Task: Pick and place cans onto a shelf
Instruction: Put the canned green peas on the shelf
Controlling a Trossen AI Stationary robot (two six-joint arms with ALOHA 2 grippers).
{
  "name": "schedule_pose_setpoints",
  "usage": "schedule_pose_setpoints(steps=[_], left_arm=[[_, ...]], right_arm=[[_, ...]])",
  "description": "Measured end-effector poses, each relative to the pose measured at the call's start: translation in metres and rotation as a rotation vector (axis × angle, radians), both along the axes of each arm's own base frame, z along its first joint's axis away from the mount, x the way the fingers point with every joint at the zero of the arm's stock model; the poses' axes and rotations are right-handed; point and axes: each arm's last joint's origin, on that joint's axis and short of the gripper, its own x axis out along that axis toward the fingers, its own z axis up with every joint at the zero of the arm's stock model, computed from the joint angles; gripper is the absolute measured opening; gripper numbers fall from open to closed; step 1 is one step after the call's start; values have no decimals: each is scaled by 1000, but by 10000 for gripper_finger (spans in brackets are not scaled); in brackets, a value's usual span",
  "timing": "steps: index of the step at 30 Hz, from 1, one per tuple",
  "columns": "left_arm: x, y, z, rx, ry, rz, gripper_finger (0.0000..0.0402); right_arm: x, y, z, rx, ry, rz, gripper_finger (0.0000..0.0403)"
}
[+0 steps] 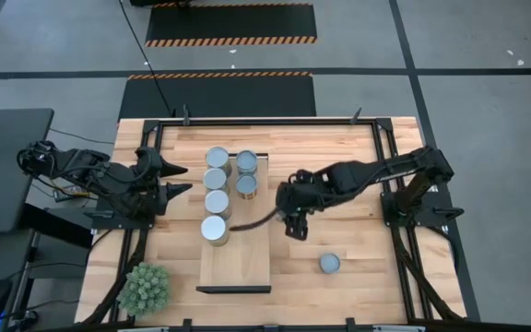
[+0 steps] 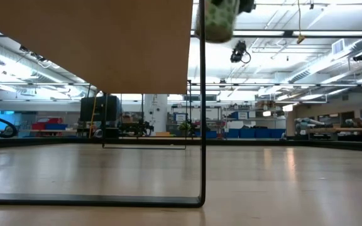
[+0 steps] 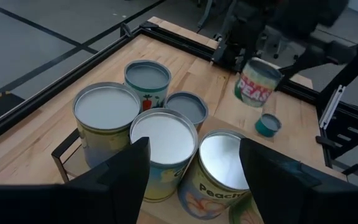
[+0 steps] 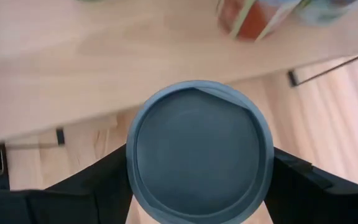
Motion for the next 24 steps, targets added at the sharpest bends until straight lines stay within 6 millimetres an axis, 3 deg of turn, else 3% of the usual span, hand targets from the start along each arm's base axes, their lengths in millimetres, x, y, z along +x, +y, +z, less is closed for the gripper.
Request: schedule_pose_setpoints(steps=[12,24], left_arm=[[0,0,0,1,0,0,254],[0,0,0,0,1,0,254]], right_arm=[[10,-4,32,-34,-195,28,290],[44,-8,7,-22,-225,50,290]])
